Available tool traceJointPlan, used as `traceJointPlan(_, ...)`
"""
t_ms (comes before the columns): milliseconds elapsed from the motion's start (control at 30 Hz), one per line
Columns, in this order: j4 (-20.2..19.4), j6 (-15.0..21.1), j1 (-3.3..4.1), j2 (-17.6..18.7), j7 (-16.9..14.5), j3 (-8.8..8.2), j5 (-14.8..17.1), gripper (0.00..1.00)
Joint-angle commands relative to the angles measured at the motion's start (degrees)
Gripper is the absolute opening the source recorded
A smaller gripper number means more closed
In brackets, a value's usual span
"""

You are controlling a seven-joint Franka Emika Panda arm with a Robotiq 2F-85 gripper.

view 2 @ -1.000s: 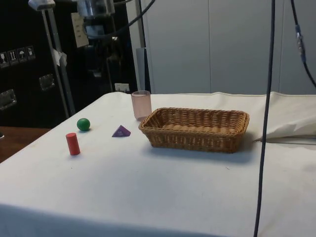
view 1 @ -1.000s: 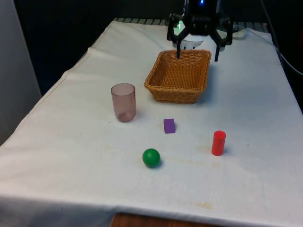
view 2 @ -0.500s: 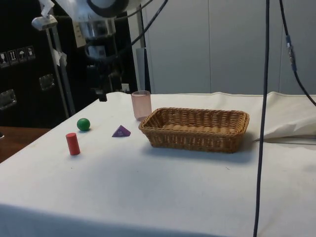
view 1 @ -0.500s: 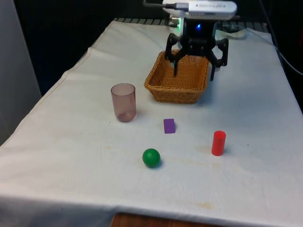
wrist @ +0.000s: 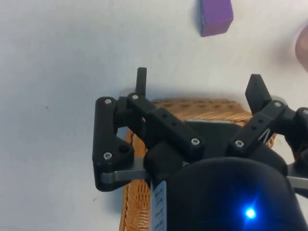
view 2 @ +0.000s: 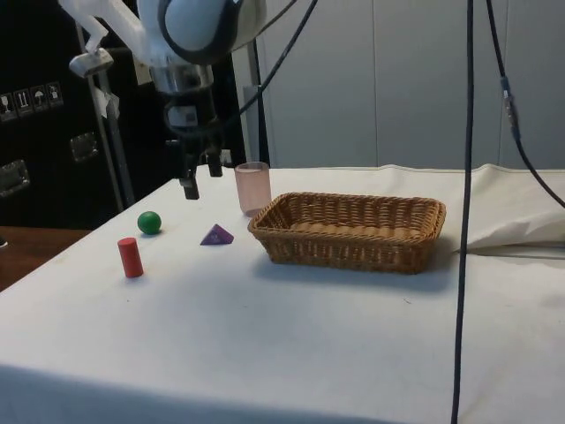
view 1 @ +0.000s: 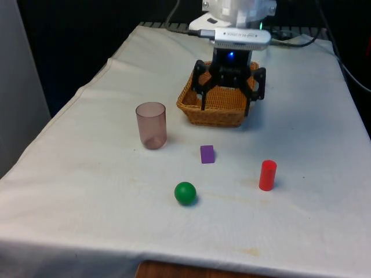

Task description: Pick up the triangular block and place it into the basket.

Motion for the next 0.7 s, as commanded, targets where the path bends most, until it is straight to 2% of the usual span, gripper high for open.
traceJointPlan(0,-0.4,1.7,-0.4,0.3,-1.1,0.23,0.3,1.0)
traceJointPlan(67,-0.7,2.8,-0.52,0.7,-1.8,0.17,0.5,1.0)
traceJointPlan(100,-0.5,1.8,-0.17,0.7,-1.1,-0.17,0.1,1.0)
traceJointPlan(133,-0.8,3.4,-0.63,0.9,-2.3,0.17,0.6,1.0)
traceJointPlan(333,-1.5,7.0,-1.09,2.2,-5.0,-0.06,1.9,1.0)
traceJointPlan(367,-1.3,6.0,-0.63,2.1,-4.3,-0.57,1.3,1.0)
traceJointPlan(400,-1.6,7.5,-1.2,2.3,-5.5,-0.06,2.1,1.0)
traceJointPlan(667,-2.2,11.4,-1.83,4.2,-9.4,0.11,4.0,1.0)
